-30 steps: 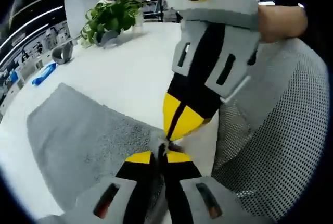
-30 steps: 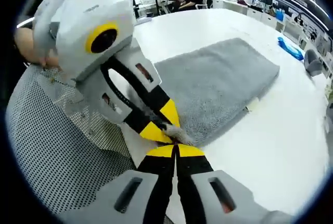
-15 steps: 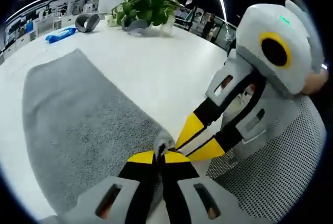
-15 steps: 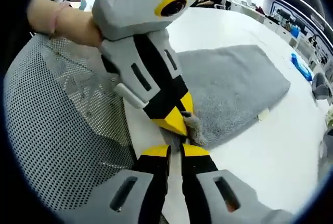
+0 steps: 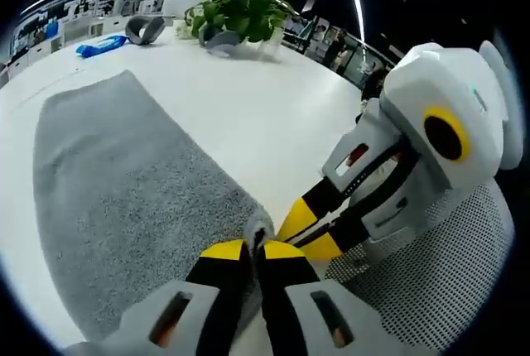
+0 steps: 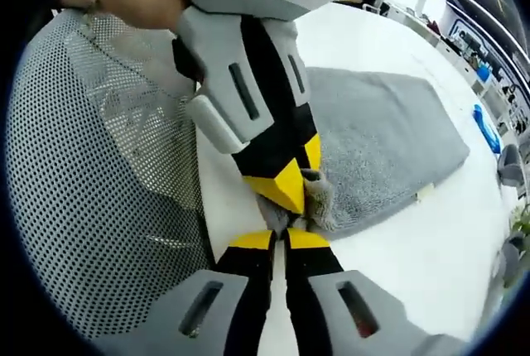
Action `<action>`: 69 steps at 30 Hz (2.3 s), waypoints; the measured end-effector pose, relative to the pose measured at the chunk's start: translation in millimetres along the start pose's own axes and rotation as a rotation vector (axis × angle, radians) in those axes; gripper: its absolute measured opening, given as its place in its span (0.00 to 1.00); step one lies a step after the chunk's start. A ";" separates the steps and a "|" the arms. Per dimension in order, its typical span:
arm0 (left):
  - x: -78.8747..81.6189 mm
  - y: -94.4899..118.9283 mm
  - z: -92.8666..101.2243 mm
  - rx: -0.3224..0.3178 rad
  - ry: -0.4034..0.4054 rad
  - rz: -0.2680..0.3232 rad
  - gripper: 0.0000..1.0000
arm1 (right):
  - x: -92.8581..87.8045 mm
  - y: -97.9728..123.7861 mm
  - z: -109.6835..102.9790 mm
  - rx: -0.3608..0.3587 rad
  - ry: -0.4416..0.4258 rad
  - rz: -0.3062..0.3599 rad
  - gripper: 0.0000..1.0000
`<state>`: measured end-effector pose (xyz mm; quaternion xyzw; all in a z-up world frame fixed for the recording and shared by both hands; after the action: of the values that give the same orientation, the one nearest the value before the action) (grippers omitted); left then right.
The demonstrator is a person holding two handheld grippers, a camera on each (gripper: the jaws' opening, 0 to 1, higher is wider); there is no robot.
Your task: Fold the towel on the table until its edges align and the towel forms a compact rectangular stack.
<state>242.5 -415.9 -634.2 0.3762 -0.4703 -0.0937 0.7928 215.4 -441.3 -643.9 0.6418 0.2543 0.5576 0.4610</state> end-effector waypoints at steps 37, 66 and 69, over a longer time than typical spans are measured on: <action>23.8 15.5 -0.2 0.141 -0.525 0.053 0.06 | 30.6 36.8 35.4 -0.127 0.336 0.199 0.23; -11.4 74.5 -51.3 0.226 -0.566 -0.048 0.17 | 36.5 70.2 71.0 -0.021 -0.221 0.460 0.04; -10.8 74.7 -53.8 0.229 -0.565 -0.029 0.17 | 33.6 69.9 84.3 -0.018 -0.396 0.504 0.04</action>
<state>265.2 -330.9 -605.1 0.4288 -0.6742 -0.1524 0.5817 290.8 -470.2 -562.7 0.7765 -0.0122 0.5207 0.3547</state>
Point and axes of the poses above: the point that each gripper's makers call its tool centre point, and the gripper's own axes: y roughly backward along the fingers, z roughly to its right, x roughly out of its top, the point moved 2 cm from there along y, roughly backward along the fingers, and after that the axes turned 2 degrees about -y, right-handed, at the moved point
